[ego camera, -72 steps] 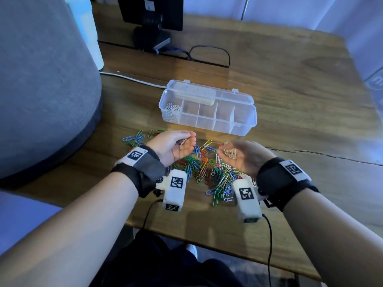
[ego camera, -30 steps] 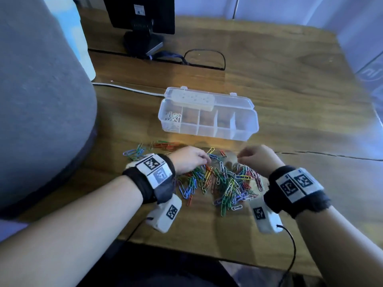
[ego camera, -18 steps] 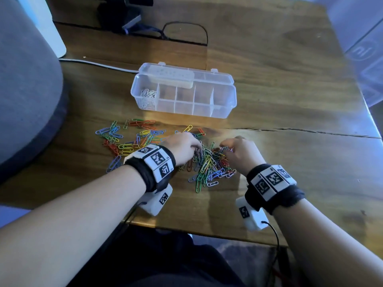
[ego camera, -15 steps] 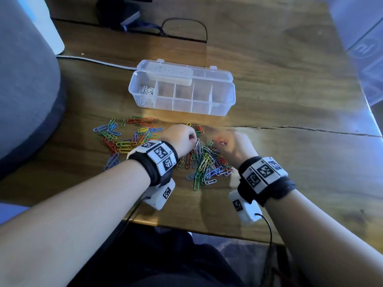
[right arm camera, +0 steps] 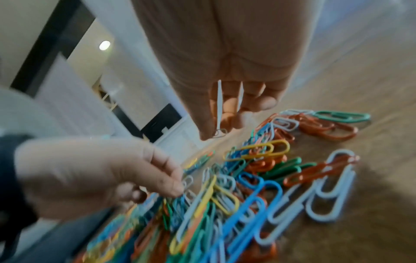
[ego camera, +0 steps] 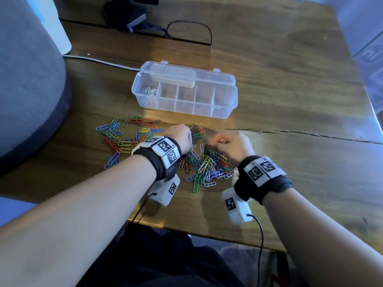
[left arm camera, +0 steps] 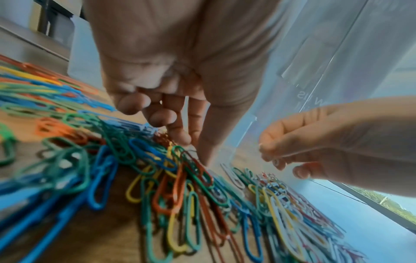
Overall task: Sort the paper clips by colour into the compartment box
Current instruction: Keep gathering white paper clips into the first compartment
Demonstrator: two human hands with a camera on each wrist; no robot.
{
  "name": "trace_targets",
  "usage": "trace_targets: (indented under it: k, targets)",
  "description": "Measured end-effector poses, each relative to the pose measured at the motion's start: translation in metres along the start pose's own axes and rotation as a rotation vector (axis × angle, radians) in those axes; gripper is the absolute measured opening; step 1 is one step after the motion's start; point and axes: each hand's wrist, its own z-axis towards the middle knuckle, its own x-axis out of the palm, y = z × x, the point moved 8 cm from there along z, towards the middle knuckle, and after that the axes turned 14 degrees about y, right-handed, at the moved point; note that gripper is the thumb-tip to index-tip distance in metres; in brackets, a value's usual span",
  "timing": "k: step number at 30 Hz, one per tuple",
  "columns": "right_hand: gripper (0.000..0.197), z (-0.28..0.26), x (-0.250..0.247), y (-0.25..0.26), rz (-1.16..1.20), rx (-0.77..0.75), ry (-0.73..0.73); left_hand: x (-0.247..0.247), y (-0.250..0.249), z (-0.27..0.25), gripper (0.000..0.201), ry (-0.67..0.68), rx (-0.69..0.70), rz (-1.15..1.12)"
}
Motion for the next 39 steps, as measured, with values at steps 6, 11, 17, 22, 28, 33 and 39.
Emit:
trace_targets:
  k: [6,11,17,22,28,33,39]
  targets:
    - [0.014,-0.012,-0.010,-0.033,0.647,0.032,-0.061,-0.013,0.004,-0.016,0.008,-0.147,0.163,-0.235]
    - [0.024,-0.025,-0.003,-0.046,0.855,0.150,-0.066,-0.002,0.005,-0.018,0.013,-0.047,0.203,-0.311]
    - [0.014,-0.022,0.017,-0.042,0.644,0.165,0.051,0.002,0.008,-0.020,0.028,-0.045,0.205,-0.541]
    - [0.014,0.002,0.014,0.005,0.074,0.003,0.032,0.000,0.002,-0.018,0.025,-0.117,0.164,-0.339]
    - [0.023,0.015,0.025,0.014,-0.421,0.071,0.082,0.013,0.001,-0.021,0.008,-0.053,0.124,0.076]
    - [0.028,0.010,0.028,0.019,-0.505,0.031,0.100,0.004,0.000,-0.027,0.018,-0.082,0.174,0.062]
    - [0.021,0.011,0.028,0.029,-0.673,0.027,0.123,0.017,-0.013,-0.024,0.025,-0.009,0.189,0.163]
